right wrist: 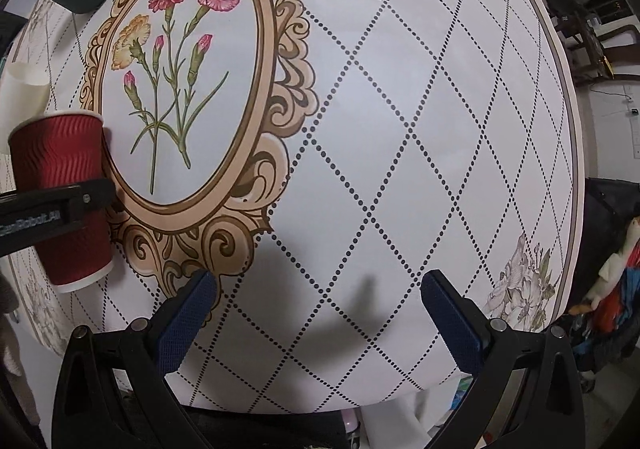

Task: Flip cup upside down
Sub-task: 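Lift the red cup with the left tool and carry it toward the right tool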

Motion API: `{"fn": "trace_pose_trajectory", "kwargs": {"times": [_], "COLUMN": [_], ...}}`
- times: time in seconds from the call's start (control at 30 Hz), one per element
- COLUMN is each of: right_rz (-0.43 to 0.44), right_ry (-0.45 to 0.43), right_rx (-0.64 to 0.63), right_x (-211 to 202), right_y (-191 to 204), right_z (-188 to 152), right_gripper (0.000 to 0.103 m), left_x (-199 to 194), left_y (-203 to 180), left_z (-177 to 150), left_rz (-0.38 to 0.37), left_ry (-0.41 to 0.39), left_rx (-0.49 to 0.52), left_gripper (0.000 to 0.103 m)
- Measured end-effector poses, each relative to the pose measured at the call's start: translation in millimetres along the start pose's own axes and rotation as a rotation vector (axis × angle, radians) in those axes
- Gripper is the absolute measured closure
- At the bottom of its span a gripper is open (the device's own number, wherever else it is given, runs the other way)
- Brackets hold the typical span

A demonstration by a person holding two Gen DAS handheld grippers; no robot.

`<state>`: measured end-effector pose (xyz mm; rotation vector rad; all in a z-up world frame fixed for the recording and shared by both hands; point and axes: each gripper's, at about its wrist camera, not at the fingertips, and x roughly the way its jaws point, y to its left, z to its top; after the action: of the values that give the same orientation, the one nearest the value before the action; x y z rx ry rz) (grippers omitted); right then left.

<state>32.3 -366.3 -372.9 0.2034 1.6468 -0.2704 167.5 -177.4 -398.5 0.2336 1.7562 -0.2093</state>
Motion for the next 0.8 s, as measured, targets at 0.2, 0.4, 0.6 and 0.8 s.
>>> {"fn": "trace_pose_trajectory", "kwargs": {"times": [0.2, 0.4, 0.6, 0.8], "right_rz": [0.004, 0.007, 0.01, 0.023], "right_ry": [-0.006, -0.01, -0.021, -0.044], "right_rx": [0.003, 0.006, 0.004, 0.005], "right_x": [-4, -26, -37, -51], "right_y": [17, 37, 37, 35], "right_z": [13, 24, 27, 28], "right_gripper": [0.0, 0.0, 0.0, 0.0], "left_x": [4, -2, -20, -49], "left_y": [5, 10, 8, 4], "left_z": [0, 4, -1, -10], "left_rz": [-0.007, -0.022, -0.026, -0.036], "left_ry": [-0.006, -0.023, -0.052, -0.099], "left_rx": [-0.002, -0.009, -0.027, -0.046], "left_gripper": [0.026, 0.026, 0.024, 0.024]}}
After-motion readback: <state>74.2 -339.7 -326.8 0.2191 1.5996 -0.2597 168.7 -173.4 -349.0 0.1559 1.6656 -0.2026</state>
